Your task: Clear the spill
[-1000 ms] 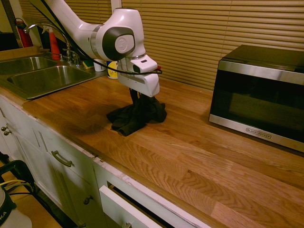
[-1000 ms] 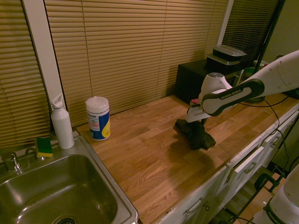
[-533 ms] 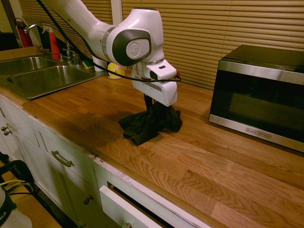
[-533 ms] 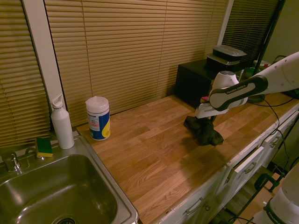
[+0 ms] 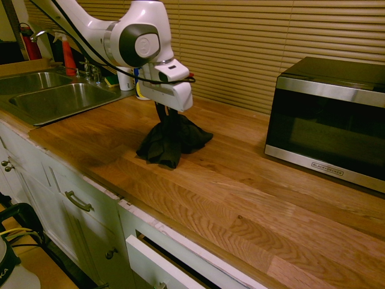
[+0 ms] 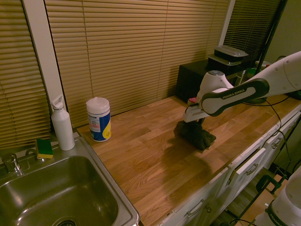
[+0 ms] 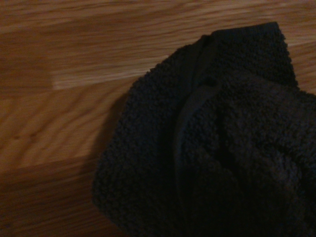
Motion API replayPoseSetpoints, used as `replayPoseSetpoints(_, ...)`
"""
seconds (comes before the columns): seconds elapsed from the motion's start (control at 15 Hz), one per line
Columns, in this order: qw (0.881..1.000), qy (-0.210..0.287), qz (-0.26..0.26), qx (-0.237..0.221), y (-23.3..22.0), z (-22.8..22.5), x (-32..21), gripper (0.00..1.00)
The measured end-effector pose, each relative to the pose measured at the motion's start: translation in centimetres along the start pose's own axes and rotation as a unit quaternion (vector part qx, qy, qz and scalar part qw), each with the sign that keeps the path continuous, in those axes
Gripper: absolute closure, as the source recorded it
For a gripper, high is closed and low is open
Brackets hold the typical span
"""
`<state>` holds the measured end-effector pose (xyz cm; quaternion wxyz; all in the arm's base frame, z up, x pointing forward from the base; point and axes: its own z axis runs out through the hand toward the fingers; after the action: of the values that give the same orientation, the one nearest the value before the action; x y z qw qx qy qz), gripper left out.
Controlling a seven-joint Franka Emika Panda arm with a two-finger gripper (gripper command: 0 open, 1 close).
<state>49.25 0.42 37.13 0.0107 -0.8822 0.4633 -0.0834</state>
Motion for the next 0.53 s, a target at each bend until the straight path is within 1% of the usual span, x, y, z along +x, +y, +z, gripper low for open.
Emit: replayPoseSetpoints(0.53,0.997,0.010,-0.074,-0.004,-9.0,-1.7,-11.6,1.00)
